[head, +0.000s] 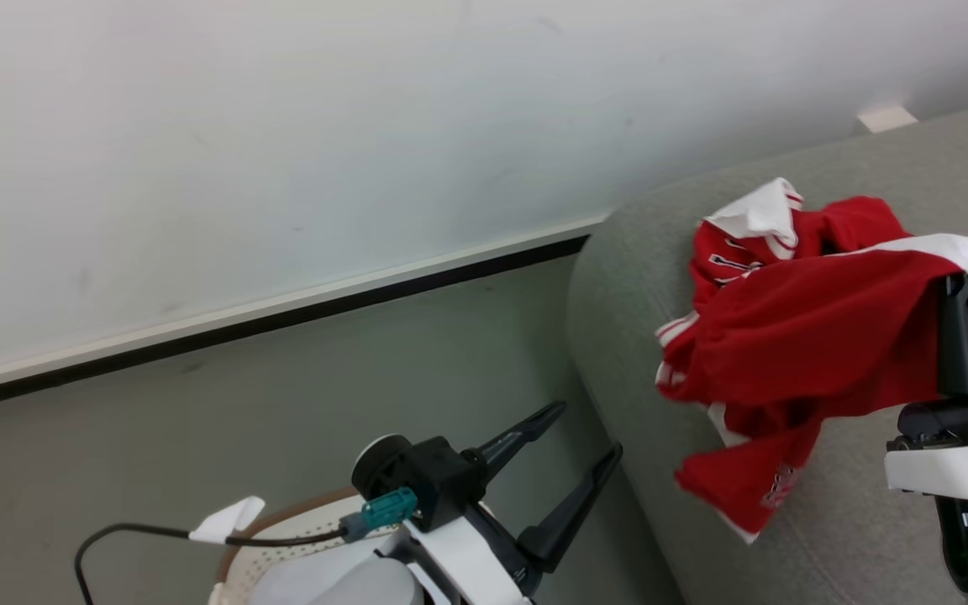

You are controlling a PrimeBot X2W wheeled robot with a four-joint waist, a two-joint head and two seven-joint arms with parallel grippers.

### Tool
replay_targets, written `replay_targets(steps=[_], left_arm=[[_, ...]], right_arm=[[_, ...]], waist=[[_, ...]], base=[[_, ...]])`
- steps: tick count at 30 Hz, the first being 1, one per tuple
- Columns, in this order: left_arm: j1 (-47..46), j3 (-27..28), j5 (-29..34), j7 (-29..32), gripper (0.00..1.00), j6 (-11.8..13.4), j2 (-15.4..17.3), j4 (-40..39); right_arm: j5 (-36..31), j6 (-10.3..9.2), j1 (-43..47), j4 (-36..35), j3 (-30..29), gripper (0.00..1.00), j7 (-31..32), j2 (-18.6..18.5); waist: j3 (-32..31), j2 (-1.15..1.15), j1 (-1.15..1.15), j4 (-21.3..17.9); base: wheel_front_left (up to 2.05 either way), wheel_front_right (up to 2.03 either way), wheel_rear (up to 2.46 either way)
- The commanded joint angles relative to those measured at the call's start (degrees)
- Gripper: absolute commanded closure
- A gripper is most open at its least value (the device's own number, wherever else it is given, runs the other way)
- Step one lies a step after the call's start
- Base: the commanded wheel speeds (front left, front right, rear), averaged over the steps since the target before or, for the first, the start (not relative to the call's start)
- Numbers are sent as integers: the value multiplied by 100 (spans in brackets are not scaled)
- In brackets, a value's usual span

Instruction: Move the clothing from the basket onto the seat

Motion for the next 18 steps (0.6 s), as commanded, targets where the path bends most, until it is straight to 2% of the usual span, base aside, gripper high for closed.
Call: replay_targets(steps=[1, 6, 10, 14, 18], left_arm=[[52, 12, 118, -19, 0, -7, 21, 32], [40, 39, 145, -46, 0, -15, 16, 80], [-20, 65, 152, -55, 0, -33, 21, 106], [-103, 75, 151, -58, 0, -46, 53, 96], [-166, 70, 164, -37, 0, -57, 135, 63]], right_arm=[[-50, -13, 100, -167, -61, 100, 39, 9], [-94, -13, 214, -541, -123, 100, 196, 114], [-123, -13, 82, -678, -64, 100, 289, 39], [-60, -13, -242, -742, -41, 100, 383, -195], [62, -13, -820, -662, -194, 100, 547, -591]], waist=[[102, 0, -1, -312], [158, 0, -1, -529], [216, 0, -1, -587], [386, 0, -1, -551], [636, 0, -1, -422]], base=[[0, 0, 0], [0, 0, 0], [0, 0, 0], [0, 0, 0], [0, 0, 0]])
